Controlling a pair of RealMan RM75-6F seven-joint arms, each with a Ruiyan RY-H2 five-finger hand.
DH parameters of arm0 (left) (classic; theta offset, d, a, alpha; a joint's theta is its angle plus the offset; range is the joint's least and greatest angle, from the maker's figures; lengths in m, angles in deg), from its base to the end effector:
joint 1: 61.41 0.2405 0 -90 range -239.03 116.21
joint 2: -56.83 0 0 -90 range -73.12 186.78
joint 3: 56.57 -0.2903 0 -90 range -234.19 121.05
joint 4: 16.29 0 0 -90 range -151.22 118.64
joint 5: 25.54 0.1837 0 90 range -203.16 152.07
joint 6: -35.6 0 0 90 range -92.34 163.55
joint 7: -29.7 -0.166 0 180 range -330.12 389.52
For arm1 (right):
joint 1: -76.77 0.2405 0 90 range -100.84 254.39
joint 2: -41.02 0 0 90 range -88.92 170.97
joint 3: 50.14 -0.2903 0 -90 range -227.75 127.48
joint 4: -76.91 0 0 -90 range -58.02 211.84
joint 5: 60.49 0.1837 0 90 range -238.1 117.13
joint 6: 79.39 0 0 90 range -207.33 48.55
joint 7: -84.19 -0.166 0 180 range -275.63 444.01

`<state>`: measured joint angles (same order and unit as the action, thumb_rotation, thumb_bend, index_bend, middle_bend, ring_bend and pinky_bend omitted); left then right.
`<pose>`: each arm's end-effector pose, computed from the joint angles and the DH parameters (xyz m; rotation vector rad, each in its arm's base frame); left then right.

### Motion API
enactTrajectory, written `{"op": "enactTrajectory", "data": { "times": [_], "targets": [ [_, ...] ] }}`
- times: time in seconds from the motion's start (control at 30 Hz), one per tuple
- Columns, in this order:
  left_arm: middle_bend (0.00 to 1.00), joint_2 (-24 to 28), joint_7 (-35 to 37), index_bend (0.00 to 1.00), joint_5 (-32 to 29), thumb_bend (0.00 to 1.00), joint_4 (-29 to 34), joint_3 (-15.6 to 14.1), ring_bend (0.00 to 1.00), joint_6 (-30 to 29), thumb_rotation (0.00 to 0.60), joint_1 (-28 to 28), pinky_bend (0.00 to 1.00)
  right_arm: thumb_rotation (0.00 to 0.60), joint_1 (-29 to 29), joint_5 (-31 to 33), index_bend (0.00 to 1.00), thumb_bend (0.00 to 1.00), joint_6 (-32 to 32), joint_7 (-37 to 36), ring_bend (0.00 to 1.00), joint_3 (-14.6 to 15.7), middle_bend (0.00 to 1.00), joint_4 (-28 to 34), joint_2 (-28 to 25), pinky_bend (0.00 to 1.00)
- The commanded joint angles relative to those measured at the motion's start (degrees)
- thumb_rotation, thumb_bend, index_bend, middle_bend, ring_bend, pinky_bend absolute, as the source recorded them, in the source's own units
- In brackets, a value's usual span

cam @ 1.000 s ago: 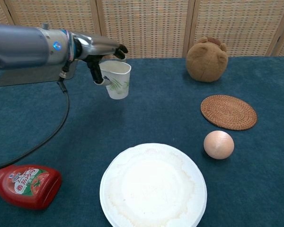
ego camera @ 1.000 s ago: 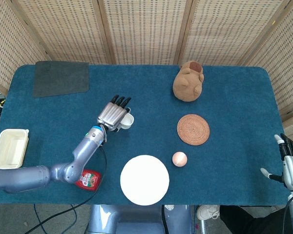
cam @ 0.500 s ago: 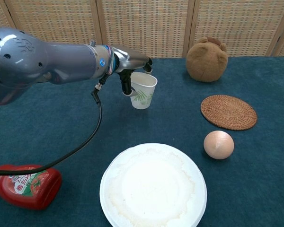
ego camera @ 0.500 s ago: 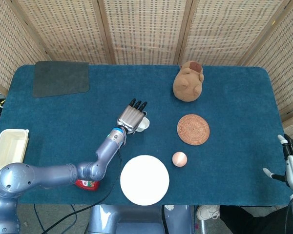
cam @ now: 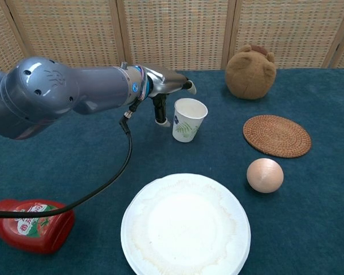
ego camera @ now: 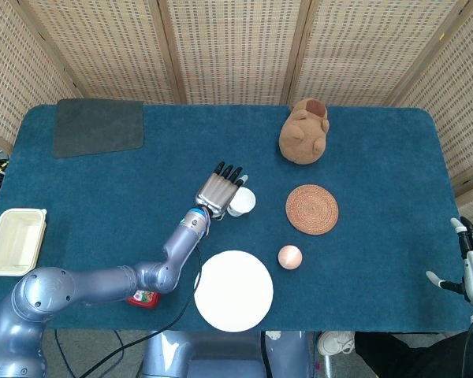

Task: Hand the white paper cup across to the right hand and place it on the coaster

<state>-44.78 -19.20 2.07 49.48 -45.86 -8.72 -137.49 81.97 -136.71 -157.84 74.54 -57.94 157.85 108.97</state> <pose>-0.0157 0.4634 -0.0769 -2.0658 -0.5988 -0.6066 -0.3871 -0.2207 0.2054 1.1881 -1.0159 0.8630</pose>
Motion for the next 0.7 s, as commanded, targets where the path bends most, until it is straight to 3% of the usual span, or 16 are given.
{"op": "enactTrajectory", "data": {
  "times": [0.03, 0.4, 0.7],
  "targets": [
    [0.0, 0.0, 0.6, 0.0, 0.5, 0.22, -0.1, -0.1, 0.0, -0.4, 0.6, 0.3, 0.0, 0.6, 0.0, 0.0, 0.0, 0.02, 0.0, 0.0, 0.0, 0.0, 0.0, 0.0, 0.0, 0.0],
    [0.0, 5.0, 7.8, 0.0, 4.7, 0.19, 5.8, 0.2, 0.0, -4.4, 0.6, 6.0, 0.0, 0.6, 0.1, -0.4, 0.0, 0.02, 0.0, 0.5, 0.0, 0.1, 0.0, 0.2, 0.0, 0.0],
    [0.0, 16.4, 19.5, 0.0, 17.4, 0.18, 18.7, -3.8, 0.0, -15.5, 0.6, 18.5, 0.0, 0.6, 0.3, -1.6, 0.0, 0.02, -0.6, 1.8, 0.0, 0.5, 0.0, 1.1, 0.2, 0.0]
  ]
}}
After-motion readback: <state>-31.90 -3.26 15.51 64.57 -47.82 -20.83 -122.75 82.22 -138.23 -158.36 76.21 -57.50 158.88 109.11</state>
